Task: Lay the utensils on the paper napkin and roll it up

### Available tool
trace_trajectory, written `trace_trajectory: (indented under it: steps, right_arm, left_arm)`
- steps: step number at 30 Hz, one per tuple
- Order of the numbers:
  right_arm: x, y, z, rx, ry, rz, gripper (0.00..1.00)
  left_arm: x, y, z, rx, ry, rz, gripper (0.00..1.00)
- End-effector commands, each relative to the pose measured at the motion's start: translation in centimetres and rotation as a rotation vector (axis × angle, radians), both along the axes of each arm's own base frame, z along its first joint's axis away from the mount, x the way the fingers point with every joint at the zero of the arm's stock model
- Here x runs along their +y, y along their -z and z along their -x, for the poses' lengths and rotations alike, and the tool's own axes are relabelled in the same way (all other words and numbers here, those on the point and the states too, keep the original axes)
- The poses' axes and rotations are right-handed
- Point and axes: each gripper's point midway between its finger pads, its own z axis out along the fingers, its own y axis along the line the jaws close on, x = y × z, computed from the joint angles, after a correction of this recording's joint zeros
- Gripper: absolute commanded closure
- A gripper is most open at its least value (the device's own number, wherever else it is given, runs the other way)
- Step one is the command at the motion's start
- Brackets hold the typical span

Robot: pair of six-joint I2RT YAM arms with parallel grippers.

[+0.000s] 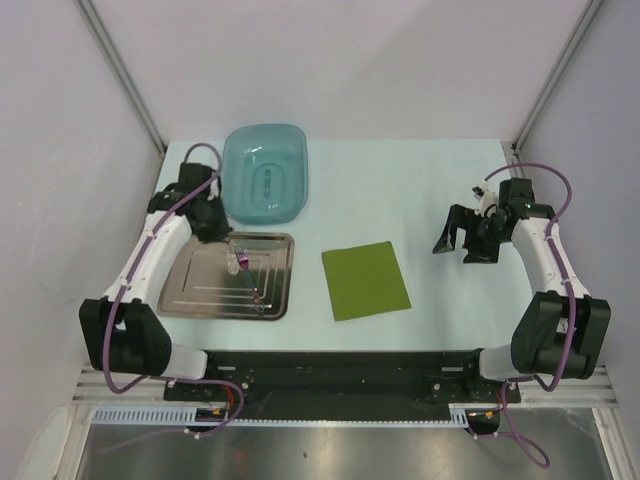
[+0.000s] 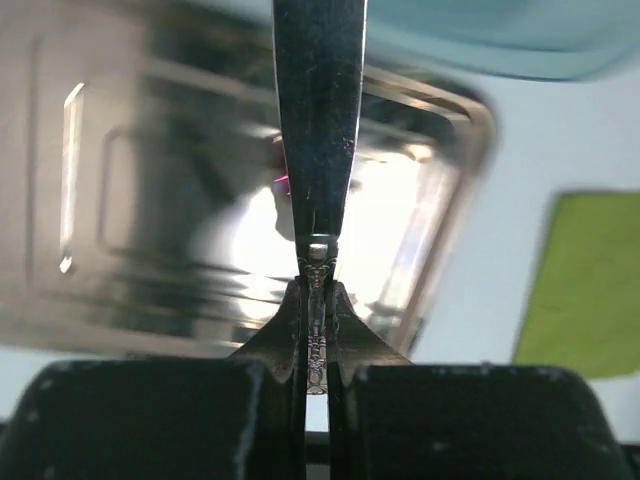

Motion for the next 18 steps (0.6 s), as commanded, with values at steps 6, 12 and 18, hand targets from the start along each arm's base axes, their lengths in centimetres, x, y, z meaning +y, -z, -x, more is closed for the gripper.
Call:
trace_trajectory:
  steps: [6,12,18]
  right_arm:
    - [0.2,-1.8,-0.8,-0.064,-0.019,0.0,0.0]
    - [0.4,-1.4,-1.0,-0.048,-0.016,-0.009,0.0]
    - [0.4,-0.6,-0.9,-0.027,-0.008,0.021,0.0]
  left_arm:
    - [-16.5,-7.9,-3.5,-0.248,0.618,0.016,1.0]
    - [-24.9,-7.0,-3.5,-0.251,0.857,0.001,1.0]
    - [-30.0,-3.2,-2.8,-0.174,0.981,-0.001,1.0]
